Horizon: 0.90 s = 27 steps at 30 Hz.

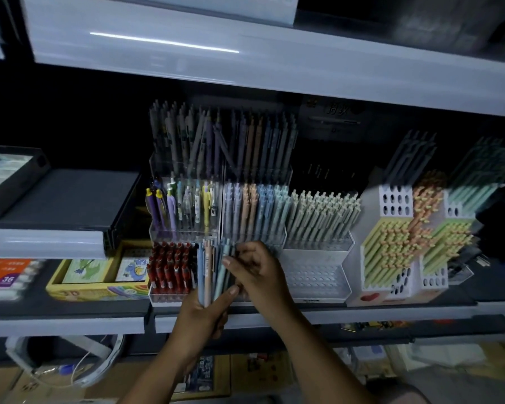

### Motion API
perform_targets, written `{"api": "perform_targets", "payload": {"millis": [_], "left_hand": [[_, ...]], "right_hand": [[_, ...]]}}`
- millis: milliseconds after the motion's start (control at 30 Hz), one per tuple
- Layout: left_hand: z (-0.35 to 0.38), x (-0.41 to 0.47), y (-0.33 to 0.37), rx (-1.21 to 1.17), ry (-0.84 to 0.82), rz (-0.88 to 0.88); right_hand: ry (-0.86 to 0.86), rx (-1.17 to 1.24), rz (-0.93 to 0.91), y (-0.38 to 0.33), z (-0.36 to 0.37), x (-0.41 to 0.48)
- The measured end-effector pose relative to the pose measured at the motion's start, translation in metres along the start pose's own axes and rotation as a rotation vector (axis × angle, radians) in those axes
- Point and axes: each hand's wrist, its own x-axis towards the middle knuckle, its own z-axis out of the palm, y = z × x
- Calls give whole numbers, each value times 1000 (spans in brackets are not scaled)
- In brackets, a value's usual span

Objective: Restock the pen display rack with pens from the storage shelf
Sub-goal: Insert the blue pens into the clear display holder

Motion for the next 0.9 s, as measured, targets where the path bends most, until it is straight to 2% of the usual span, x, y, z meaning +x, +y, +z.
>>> {"api": "perform_targets", "payload": {"millis": [133, 367, 633, 767, 900], "left_hand": [[-1, -2, -1, -62, -19, -29], [3, -3, 0, -60, -5, -10], [7, -6, 1, 22, 38, 44], [8, -6, 6, 28, 53, 66], [4, -3, 7, 13, 113, 58]], "right_hand": [[-113, 191, 94, 1, -7, -2], [-104, 289, 142, 10, -18, 0], [-137, 176, 196, 12, -18, -3], [-24, 122, 89, 14, -20, -4], [146, 327, 91, 15, -28, 4]]}}
